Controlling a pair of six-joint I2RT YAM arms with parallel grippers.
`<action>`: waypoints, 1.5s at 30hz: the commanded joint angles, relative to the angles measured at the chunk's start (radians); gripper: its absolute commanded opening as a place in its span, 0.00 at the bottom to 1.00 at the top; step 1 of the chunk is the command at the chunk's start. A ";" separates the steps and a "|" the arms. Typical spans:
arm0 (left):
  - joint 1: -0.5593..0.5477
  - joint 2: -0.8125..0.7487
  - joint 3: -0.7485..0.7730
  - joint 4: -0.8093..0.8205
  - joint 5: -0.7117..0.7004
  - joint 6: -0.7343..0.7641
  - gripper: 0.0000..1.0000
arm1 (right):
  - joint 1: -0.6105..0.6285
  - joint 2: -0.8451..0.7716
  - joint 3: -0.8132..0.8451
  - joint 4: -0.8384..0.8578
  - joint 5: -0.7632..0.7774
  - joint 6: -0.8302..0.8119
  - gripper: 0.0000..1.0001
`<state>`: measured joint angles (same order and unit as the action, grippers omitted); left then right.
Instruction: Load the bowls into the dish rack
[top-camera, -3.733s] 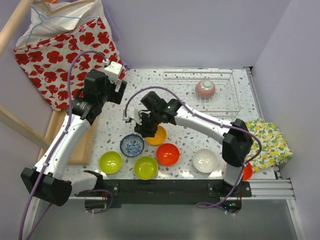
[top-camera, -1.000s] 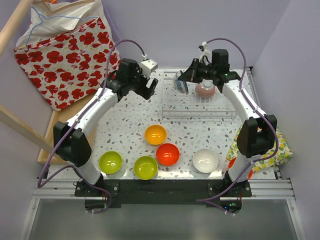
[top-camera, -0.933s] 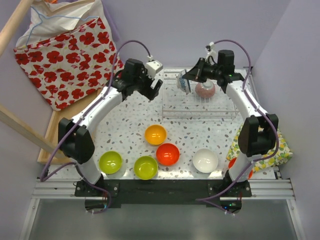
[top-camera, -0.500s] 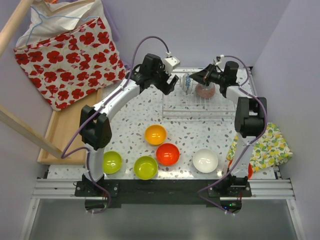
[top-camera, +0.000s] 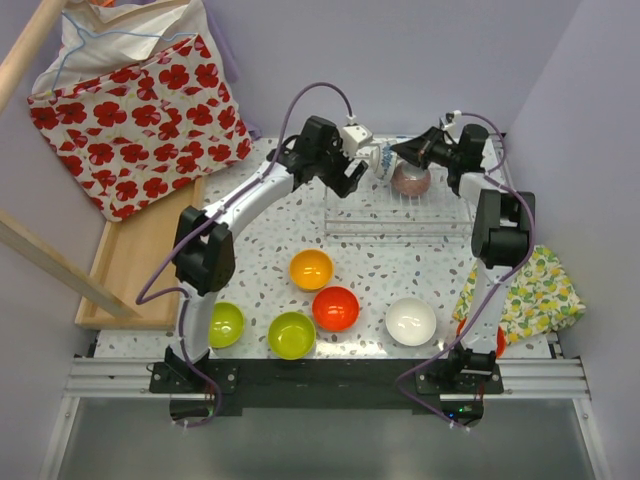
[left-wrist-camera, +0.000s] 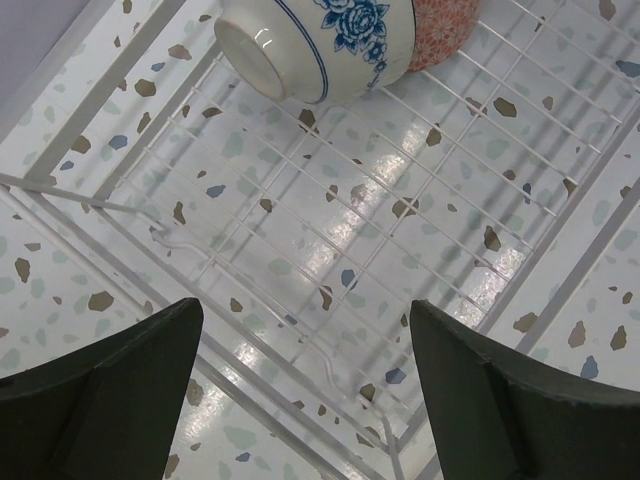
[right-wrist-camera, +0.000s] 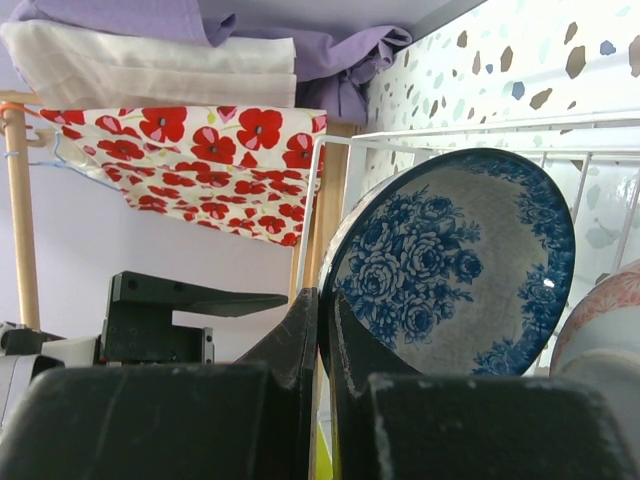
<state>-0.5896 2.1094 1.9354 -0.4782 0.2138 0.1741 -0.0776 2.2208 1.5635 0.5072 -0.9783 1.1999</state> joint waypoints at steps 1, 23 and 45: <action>-0.001 -0.003 0.034 0.036 0.019 -0.013 0.90 | -0.001 -0.027 0.058 0.004 -0.014 -0.035 0.00; -0.001 0.127 0.089 0.274 0.009 -0.018 0.00 | -0.045 -0.070 0.049 -0.327 -0.013 -0.289 0.01; -0.056 0.368 0.295 0.463 -0.030 -0.090 0.00 | -0.071 -0.092 0.090 -0.542 0.032 -0.480 0.09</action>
<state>-0.6193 2.4695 2.1811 -0.0891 0.1684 0.1253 -0.1024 2.1719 1.6268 0.1150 -1.0122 0.8387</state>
